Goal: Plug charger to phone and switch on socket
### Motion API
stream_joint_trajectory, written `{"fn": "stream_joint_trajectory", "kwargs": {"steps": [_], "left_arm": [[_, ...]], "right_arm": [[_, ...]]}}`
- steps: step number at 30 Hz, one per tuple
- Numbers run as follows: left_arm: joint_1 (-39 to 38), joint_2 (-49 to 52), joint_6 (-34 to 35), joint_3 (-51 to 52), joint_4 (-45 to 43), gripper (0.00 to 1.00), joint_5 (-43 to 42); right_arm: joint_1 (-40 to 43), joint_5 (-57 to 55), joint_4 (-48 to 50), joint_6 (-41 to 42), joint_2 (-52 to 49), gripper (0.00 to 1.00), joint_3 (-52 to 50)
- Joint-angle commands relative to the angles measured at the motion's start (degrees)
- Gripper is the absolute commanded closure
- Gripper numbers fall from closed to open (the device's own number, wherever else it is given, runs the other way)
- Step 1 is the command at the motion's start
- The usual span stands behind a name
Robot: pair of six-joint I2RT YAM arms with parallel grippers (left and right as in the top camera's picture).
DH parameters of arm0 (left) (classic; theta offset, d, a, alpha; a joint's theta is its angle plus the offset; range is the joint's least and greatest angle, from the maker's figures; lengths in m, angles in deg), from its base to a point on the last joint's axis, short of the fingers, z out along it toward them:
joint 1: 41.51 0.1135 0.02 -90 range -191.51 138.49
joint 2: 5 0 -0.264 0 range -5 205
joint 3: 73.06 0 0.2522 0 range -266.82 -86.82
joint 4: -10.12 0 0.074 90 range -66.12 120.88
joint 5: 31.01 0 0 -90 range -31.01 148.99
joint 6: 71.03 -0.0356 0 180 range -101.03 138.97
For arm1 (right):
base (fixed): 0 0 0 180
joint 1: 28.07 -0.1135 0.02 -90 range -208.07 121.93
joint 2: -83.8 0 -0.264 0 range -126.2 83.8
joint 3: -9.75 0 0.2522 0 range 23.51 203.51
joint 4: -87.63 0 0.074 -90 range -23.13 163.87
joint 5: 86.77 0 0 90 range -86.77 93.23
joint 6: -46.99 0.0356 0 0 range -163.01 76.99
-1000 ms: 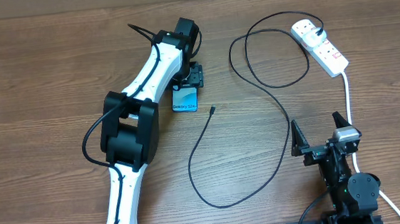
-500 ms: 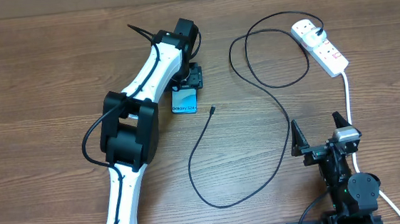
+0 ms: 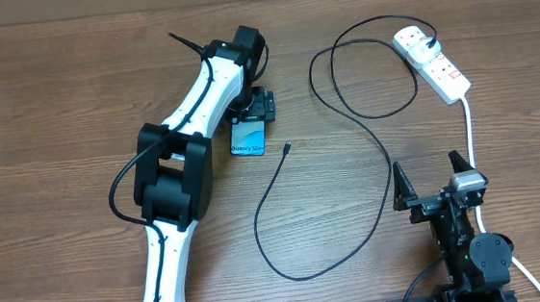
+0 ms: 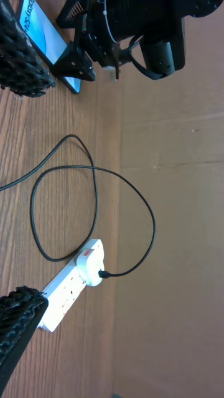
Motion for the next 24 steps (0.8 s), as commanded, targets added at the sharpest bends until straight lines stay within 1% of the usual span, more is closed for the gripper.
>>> {"fn": "stream_joint_trajectory", "kwargs": {"steps": [1, 4, 7, 9, 19, 22, 24], "left_arm": [[-0.28, 1.86, -3.21, 1.03, 1.86, 0.02, 1.38], [-0.33, 1.86, -3.76, 1.03, 3.67, 0.00, 0.70], [-0.33, 1.86, -6.97, 1.03, 3.93, 0.00, -2.62], [-0.33, 1.86, -7.74, 1.03, 3.89, 0.00, -3.50], [-0.31, 1.88, -8.74, 1.05, 3.69, 0.00, -2.86], [-0.17, 1.88, -7.61, 1.20, 3.02, 0.00, -2.84], [-0.17, 1.88, -6.56, 1.51, 2.19, 0.03, -2.91]], "right_arm": [[-0.50, -0.35, 0.13, -0.04, 0.42, 0.00, -0.57], [-0.50, -0.35, 0.13, -0.04, 0.42, 0.00, -0.57], [-0.50, -0.35, 0.13, -0.04, 0.42, 0.00, -0.57], [-0.50, -0.35, 0.13, -0.04, 0.42, 0.00, -0.57], [-0.50, -0.35, 0.13, -0.04, 0.42, 0.00, -0.57], [-0.50, -0.35, 0.11, -0.04, 0.42, 0.00, -0.57], [-0.50, -0.35, 0.13, -0.04, 0.42, 0.00, -0.57]]}}
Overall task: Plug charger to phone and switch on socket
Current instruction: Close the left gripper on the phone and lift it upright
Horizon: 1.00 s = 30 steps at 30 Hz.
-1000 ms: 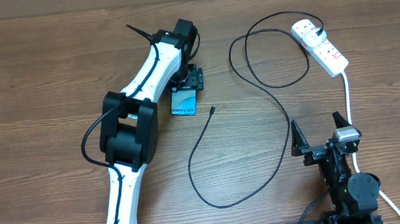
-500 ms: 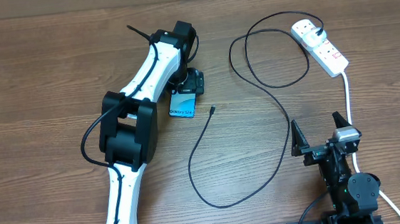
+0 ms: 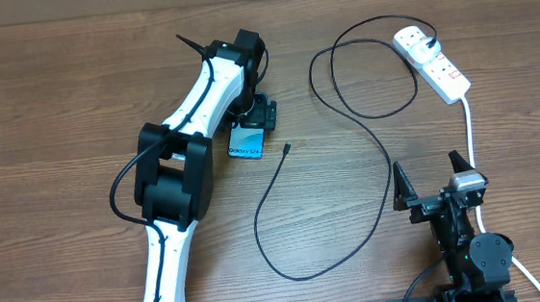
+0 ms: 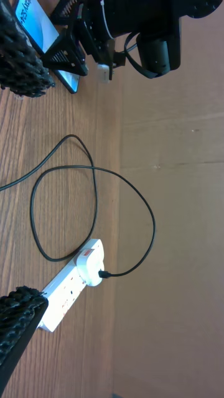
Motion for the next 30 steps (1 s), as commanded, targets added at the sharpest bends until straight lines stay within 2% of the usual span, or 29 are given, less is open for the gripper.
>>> {"fn": "stream_joint_trajectory", "kwargs": {"steps": [1, 5, 8, 16, 20, 30], "left_arm": [[-0.13, 1.90, 0.63, 1.44, -1.25, 0.04, -0.24], [-0.13, 1.97, 0.59, 1.46, -1.73, 0.05, -0.20], [-0.11, 1.97, 0.59, 1.46, -2.08, 0.11, -0.20], [-0.09, 1.97, 0.59, 1.46, -2.51, 0.14, 0.61], [-0.11, 1.97, 0.59, 1.46, -1.81, 0.21, 0.85], [-0.11, 1.97, 0.63, 1.46, -1.33, 0.25, 0.79]], "right_arm": [[-0.48, -0.35, 0.17, -0.04, 0.39, 0.00, -0.55], [-0.50, -0.35, 0.17, -0.04, 0.42, 0.00, -0.55], [-0.50, -0.35, 0.17, -0.04, 0.42, 0.00, -0.55], [-0.50, -0.35, 0.17, -0.04, 0.42, 0.00, -0.55], [-0.50, -0.35, 0.17, -0.04, 0.42, 0.00, -0.55], [-0.50, -0.35, 0.15, -0.04, 0.42, 0.00, -0.55]]}}
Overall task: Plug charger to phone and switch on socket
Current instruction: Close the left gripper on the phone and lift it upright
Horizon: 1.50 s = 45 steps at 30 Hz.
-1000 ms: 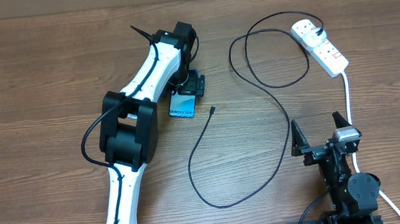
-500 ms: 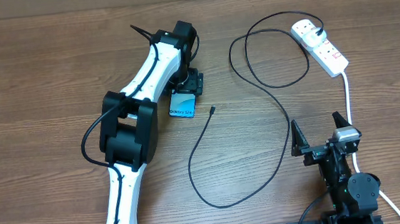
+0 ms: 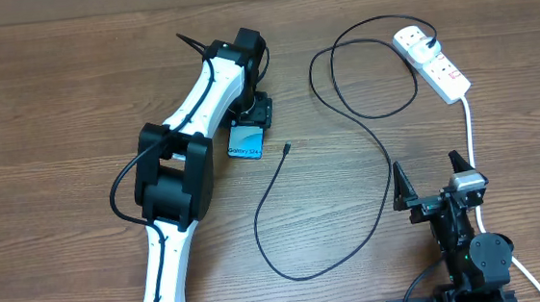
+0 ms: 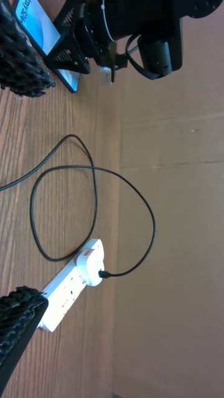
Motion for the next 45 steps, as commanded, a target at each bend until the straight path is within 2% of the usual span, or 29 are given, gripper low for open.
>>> {"fn": "stream_joint_trajectory", "kwargs": {"steps": [1, 8, 24, 34, 45], "left_arm": [[-0.11, 1.97, 0.46, 1.40, 0.59, 0.25, 0.50], [0.07, 1.86, 3.58, -0.24, 4.20, 0.29, 0.04], [1.20, 1.79, 5.18, -5.40, 11.26, 0.30, -14.75], [4.46, 1.79, 5.11, -6.40, 14.62, 0.30, -29.03], [8.31, 1.79, 4.24, -6.40, 14.56, 0.30, -52.70]], "right_arm": [[-0.50, -0.35, 0.15, -0.04, 0.42, 0.00, -0.55], [-0.50, -0.35, 0.17, -0.04, 0.42, 0.00, -0.55], [-0.50, -0.35, 0.15, -0.04, 0.42, 0.00, -0.55], [-0.50, -0.35, 0.17, -0.04, 0.42, 0.00, -0.55], [-0.50, -0.35, 0.17, -0.04, 0.42, 0.00, -0.55]]}}
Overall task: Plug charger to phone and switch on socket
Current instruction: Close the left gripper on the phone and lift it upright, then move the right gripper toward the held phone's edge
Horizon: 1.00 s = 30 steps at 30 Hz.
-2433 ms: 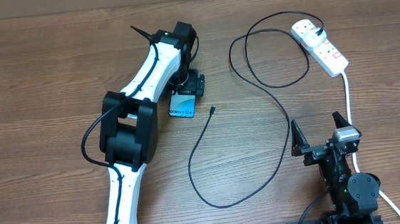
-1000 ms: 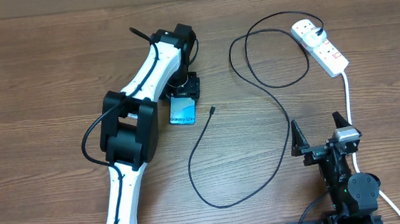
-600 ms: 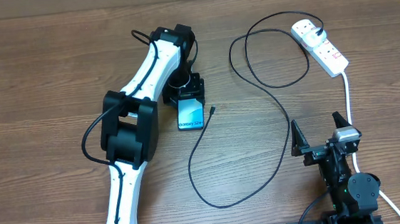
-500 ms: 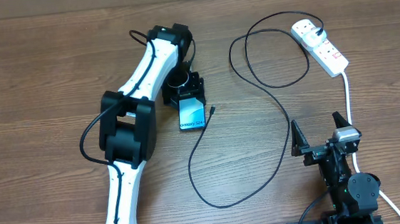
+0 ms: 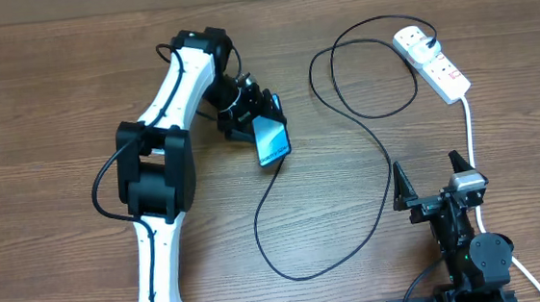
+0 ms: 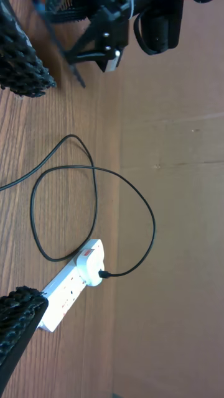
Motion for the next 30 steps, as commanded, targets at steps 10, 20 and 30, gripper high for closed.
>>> {"fn": "stream_joint_trajectory", "kwargs": {"steps": [10, 20, 30], "left_arm": [[3.93, 0.37, -0.22, -1.75, -0.26, 0.30, -28.41], [5.35, 0.37, -0.15, -1.75, -1.62, 0.30, -39.12], [5.66, 0.39, 0.44, -1.75, -3.52, 0.30, -48.50]], "right_arm": [[-0.50, -0.37, 0.17, -0.07, 0.42, 0.00, -0.55], [-0.50, -0.37, 0.17, -0.07, 0.42, 0.00, -0.55], [-0.55, 34.40, 25.70, 19.34, 0.42, 0.00, -0.48]]}}
